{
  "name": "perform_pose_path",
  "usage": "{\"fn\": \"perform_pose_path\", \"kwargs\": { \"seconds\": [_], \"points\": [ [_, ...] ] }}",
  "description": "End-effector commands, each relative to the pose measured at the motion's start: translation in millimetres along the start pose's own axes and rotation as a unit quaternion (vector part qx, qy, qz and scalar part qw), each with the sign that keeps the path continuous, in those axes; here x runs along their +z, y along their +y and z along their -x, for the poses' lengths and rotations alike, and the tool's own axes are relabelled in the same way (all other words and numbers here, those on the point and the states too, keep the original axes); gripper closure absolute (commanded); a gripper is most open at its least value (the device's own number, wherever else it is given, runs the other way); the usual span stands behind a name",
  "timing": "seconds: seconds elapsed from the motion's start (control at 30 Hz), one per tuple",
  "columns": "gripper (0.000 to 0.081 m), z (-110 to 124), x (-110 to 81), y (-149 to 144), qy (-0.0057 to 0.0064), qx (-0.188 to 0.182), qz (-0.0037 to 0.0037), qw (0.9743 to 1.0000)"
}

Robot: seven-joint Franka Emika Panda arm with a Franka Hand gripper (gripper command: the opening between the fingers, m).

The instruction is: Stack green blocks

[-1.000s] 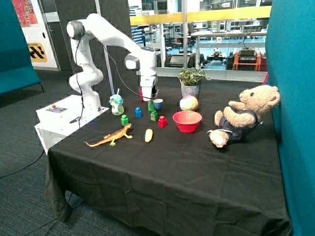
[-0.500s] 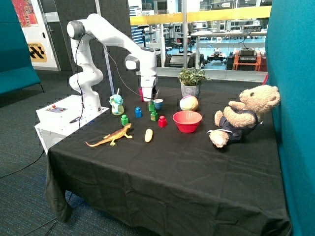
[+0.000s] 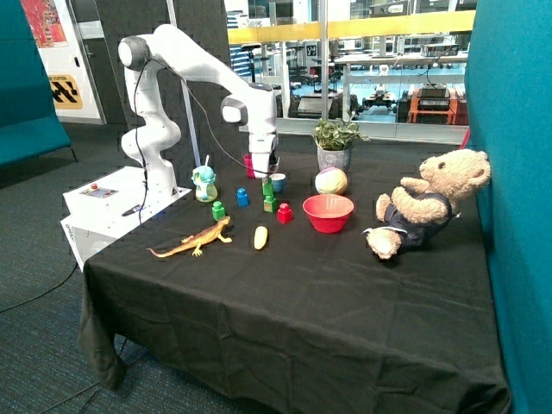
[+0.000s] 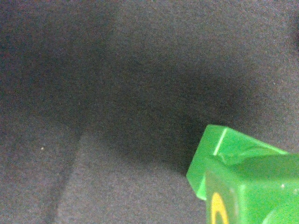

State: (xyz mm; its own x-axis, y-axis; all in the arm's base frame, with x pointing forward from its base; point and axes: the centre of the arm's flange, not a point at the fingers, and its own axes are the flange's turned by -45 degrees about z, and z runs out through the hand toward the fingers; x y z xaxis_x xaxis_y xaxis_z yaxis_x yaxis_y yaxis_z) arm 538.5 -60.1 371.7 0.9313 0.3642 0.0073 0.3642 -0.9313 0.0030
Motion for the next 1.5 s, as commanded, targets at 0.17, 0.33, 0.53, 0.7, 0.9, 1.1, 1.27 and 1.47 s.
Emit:
{"fn": "perform_pose_path", "kwargs": {
  "seconds": [0.17, 0.33, 0.53, 0.7, 0.9, 1.1, 1.27, 1.47],
  "points": [
    [0.0808, -1.8, 2.9, 8.3, -0.0036, 0.003, -0.00149, 1.0],
    [0.0808, 0.0, 5.3, 11.5, -0.0036, 0.006, -0.00148, 1.0],
    [0.0808, 1.5, 8.3, 11.4, -0.0036, 0.005, -0.00148, 1.0],
    [0.0808, 2.1, 10.8, 8.4, -0.0036, 0.002, -0.00149, 1.0],
    [0.0808, 1.9, 12.7, 2.7, -0.0036, -0.002, -0.00151, 1.0],
    [0.0808, 1.1, 12.7, -3.2, -0.0036, -0.006, -0.00152, 1.0],
    [0.0808, 1.6, 15.5, -4.8, -0.0036, -0.007, -0.00153, 1.0],
    [0.0808, 5.2, 20.9, -5.8, -0.0036, -0.006, -0.00152, 1.0]
  ]
}}
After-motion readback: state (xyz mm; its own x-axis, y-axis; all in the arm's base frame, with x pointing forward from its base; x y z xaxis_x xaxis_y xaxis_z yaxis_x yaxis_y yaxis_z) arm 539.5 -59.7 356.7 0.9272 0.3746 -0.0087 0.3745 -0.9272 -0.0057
